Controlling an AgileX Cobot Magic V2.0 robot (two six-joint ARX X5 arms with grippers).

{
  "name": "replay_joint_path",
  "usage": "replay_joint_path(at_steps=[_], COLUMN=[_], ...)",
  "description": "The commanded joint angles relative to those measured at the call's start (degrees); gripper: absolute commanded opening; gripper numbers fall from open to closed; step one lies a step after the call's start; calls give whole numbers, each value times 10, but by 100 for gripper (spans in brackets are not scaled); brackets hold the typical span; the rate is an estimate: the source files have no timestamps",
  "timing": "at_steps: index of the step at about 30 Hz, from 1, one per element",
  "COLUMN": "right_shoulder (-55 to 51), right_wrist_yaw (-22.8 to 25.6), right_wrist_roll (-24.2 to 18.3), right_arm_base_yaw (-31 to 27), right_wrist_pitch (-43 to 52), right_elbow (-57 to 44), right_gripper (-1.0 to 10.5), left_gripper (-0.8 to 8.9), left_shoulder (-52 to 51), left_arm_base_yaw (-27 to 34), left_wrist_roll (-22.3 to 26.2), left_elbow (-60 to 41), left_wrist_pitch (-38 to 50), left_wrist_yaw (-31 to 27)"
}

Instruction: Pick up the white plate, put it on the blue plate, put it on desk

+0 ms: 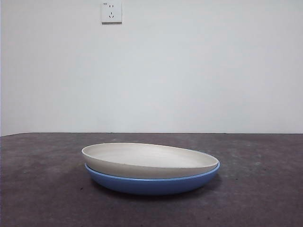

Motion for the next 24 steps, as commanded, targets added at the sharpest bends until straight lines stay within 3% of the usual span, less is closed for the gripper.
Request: replay_joint_path(at_steps=[1, 9, 12, 18, 24], right_shoulder=[3, 3, 3, 3, 3], right_wrist_yaw=[0, 0, 0, 0, 0], right_wrist_roll=[-6, -6, -6, -6, -6], right_arm_base_yaw=[2, 2, 2, 2, 2], right_wrist_pitch=[7, 7, 7, 7, 7], right_elbow=[9, 9, 9, 9, 9], right_gripper=[17, 17, 17, 17, 17], left_gripper=[20, 20, 20, 20, 20], left_shoulder=[-43, -179, -210, -245, -258], left_arm_base_yaw=[45, 120, 133, 161, 188], left_wrist_roll=[37, 55, 28, -23, -11], left_elbow=[-90, -397, -493, -585, -597], left_wrist_pitch=[108, 419, 503, 543, 531], left_wrist_yaw=[-4, -4, -4, -3, -3])
